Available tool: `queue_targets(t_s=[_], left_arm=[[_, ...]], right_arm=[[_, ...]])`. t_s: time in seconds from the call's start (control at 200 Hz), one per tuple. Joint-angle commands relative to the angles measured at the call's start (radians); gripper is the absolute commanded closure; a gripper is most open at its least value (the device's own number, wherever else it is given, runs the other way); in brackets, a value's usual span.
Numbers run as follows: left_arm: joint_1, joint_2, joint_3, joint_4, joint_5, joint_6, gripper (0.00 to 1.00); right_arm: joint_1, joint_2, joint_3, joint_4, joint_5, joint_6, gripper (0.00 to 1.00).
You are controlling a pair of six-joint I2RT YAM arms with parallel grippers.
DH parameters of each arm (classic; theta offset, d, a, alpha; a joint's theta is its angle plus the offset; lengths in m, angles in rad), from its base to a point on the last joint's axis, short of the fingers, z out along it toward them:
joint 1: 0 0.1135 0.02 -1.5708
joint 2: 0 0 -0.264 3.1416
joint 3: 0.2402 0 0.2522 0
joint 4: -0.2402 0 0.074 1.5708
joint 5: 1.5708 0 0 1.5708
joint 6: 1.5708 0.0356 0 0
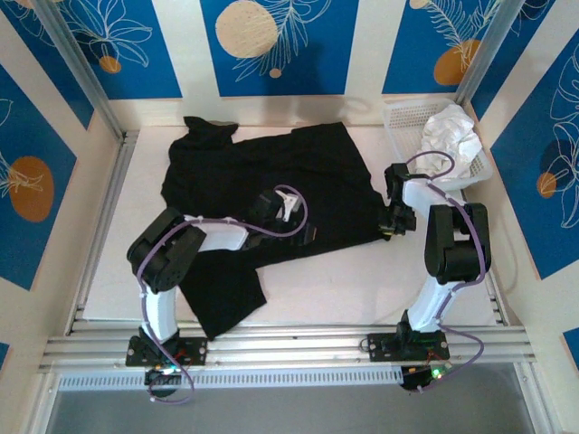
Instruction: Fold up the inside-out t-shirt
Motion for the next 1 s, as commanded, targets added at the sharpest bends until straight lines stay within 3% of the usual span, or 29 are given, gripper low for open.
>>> queue_targets(t_s=[0.0,0.17,0.305,0.44,0.625,0.995], left_arm=[[0.028,-0.013,-0.09,-0.09,-0.068,0.035,0.12],[0.044,-0.008,-0.119,-0.096,-0.072,0.05,0.12],[0.044,-0.01,-0.111,-0.097,-0.062,0.05,0.12],[0.043,-0.014,-0.099,-0.1,-0.049,0.047,0.12],[0.039,-0.009,-0.077,-0.077,0.014,0.019,0.12],[0.031,-0.018,-0.04,-0.071,0.044,0.003,0.12]], right_arm=[[-0.01,0.005,0.03,-0.033,0.089,-0.009,0.86],[-0.007,0.026,0.059,-0.051,0.148,-0.005,0.91],[0.014,-0.011,0.046,-0.039,0.056,0.001,0.91],[0.063,-0.119,-0.042,-0.002,-0.12,0.026,0.82],[0.081,-0.221,-0.137,0.004,-0.211,0.087,0.62],[0.062,-0.12,-0.167,0.062,-0.264,0.093,0.57]])
